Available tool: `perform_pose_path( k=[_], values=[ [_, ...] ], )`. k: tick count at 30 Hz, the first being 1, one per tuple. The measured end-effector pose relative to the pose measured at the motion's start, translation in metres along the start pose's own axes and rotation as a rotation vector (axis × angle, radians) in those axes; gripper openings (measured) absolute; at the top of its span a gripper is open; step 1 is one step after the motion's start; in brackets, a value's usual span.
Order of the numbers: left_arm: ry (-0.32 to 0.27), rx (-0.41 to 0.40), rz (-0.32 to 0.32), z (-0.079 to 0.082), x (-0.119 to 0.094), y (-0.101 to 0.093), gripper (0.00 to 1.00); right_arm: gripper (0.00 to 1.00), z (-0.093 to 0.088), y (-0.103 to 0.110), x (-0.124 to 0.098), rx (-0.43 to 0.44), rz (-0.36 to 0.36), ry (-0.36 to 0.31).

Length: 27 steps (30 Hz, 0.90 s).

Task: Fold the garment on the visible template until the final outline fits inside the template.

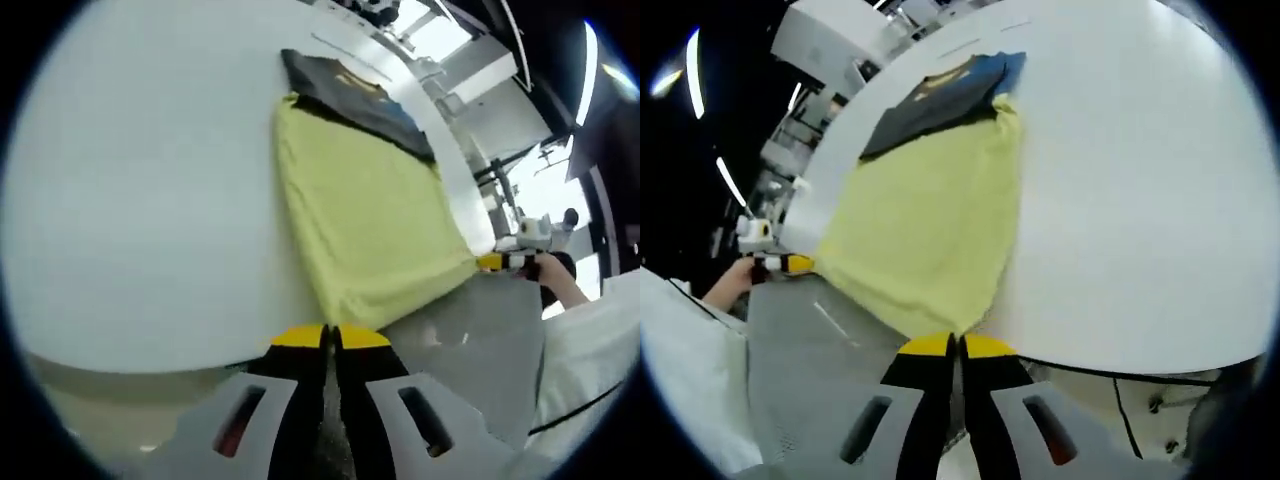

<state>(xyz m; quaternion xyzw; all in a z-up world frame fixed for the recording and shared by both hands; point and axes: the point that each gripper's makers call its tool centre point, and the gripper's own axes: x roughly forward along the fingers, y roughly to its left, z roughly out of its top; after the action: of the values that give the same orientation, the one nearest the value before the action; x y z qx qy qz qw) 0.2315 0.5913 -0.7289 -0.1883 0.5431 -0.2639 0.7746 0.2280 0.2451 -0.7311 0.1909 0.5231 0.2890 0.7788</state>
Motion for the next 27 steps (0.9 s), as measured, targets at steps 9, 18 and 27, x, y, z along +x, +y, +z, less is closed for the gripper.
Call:
perform_pose_path(
  k=[9, 18, 27],
  values=[
    [-0.054, -0.050, -0.057, 0.012, -0.020, -0.009, 0.00, 0.03, 0.021, 0.014, -0.019, -0.014, 0.062, -0.109],
    [-0.084, -0.069, -0.105, 0.026, -0.037, -0.020, 0.00, 0.03, 0.033, 0.020, -0.038, -0.028, 0.073, -0.138],
    [-0.082, -0.054, -0.123, 0.024, -0.045, -0.028, 0.00, 0.03, 0.037, 0.033, -0.050, -0.050, 0.101, -0.147]
  ],
)
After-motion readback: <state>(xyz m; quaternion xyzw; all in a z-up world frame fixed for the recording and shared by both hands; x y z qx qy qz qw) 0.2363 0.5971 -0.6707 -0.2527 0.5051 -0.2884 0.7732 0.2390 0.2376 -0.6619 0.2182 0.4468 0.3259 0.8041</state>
